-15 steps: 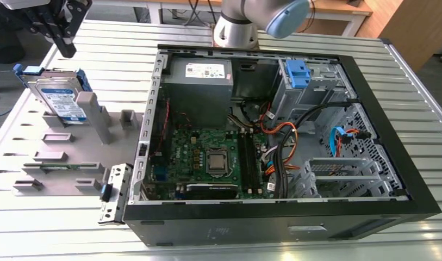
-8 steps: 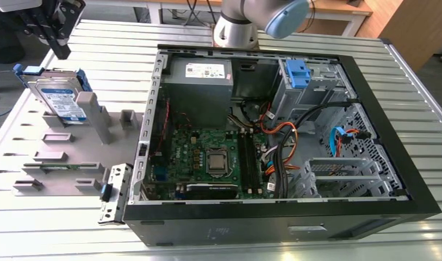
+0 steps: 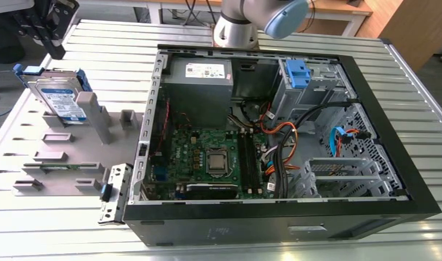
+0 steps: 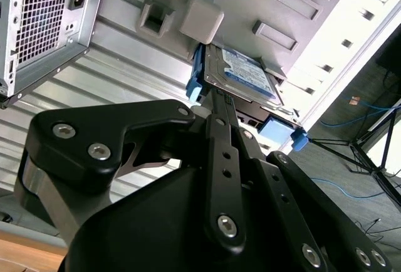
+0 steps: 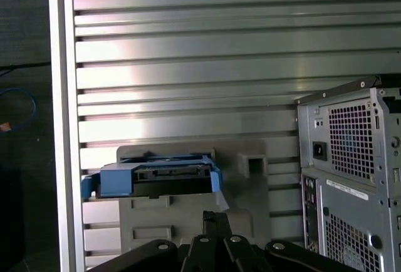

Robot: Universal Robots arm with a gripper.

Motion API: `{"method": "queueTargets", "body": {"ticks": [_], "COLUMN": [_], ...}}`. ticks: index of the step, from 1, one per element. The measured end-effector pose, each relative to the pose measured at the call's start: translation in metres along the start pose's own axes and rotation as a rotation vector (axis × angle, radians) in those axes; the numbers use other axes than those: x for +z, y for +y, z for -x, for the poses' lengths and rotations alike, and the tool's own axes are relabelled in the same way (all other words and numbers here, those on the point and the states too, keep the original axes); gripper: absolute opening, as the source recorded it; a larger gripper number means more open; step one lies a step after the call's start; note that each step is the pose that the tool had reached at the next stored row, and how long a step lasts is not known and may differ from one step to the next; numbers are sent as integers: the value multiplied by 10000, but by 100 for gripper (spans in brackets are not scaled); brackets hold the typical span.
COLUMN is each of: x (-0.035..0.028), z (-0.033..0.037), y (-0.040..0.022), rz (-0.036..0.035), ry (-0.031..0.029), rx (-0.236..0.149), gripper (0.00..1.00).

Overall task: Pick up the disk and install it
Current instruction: 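Reach for the disk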

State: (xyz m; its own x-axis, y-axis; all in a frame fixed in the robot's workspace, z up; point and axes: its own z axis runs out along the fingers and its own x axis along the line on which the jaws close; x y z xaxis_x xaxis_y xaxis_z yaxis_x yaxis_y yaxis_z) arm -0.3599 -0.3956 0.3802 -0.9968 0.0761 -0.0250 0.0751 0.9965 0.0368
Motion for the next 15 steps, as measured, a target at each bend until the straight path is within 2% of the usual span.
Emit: {"method": "queueTargets", "body": {"ticks": [8,15], "x": [25,62], "z": [-88,-150], "y": [3,30], "rz": [1,-1], "ry": [-1,1], "rx": [0,-1], "gripper": [11,11]}}
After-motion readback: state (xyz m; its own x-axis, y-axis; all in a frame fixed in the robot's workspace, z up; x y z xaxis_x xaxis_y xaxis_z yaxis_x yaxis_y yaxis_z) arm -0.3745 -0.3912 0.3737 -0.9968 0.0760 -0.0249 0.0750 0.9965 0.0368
